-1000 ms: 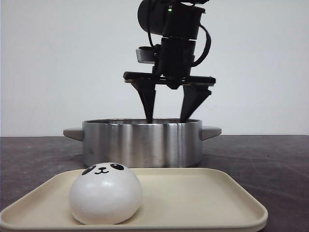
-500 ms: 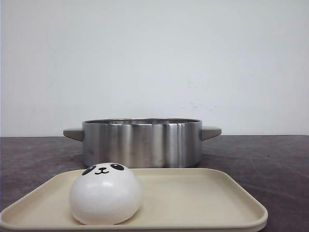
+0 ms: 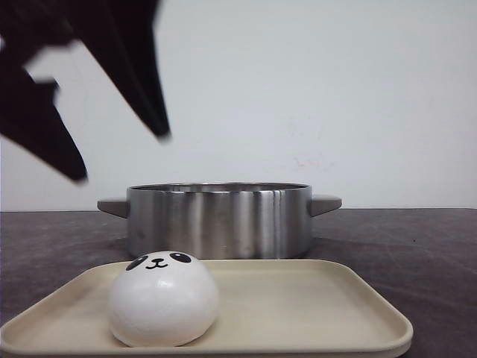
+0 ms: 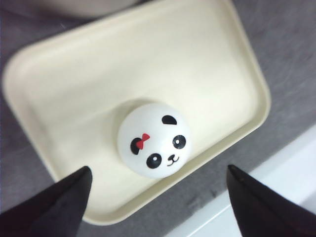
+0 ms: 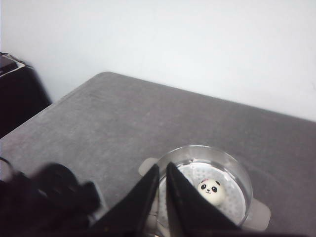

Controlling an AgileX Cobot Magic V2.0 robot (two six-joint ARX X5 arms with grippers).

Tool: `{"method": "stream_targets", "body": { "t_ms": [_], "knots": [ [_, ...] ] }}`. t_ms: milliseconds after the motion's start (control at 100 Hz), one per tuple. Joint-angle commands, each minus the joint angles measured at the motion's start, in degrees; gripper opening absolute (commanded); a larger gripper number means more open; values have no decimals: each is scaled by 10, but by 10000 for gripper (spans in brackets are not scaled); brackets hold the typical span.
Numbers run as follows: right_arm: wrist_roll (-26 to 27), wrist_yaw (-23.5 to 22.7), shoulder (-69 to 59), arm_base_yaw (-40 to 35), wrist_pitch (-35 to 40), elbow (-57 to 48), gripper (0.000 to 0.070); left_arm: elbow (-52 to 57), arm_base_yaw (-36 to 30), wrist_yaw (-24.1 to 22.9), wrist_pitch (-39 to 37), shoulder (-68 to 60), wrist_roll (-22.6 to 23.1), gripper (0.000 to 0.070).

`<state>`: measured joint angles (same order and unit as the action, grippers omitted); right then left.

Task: Steam buns
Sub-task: 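Lower the left gripper onto the last panda bun and close it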

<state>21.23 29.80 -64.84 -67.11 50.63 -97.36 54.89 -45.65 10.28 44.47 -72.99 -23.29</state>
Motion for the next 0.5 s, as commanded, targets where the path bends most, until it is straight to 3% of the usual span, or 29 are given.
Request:
{"method": "stream_targets", "body": {
  "t_ms": [0,490],
  "knots": [
    [17,1,2,-15,-7,-10,16,7,-14,1,-6,-33,3,515],
    [17,2,2,-45,-8,-10,16,7,-66,-6,-59,-178,-24,511]
  ]
}}
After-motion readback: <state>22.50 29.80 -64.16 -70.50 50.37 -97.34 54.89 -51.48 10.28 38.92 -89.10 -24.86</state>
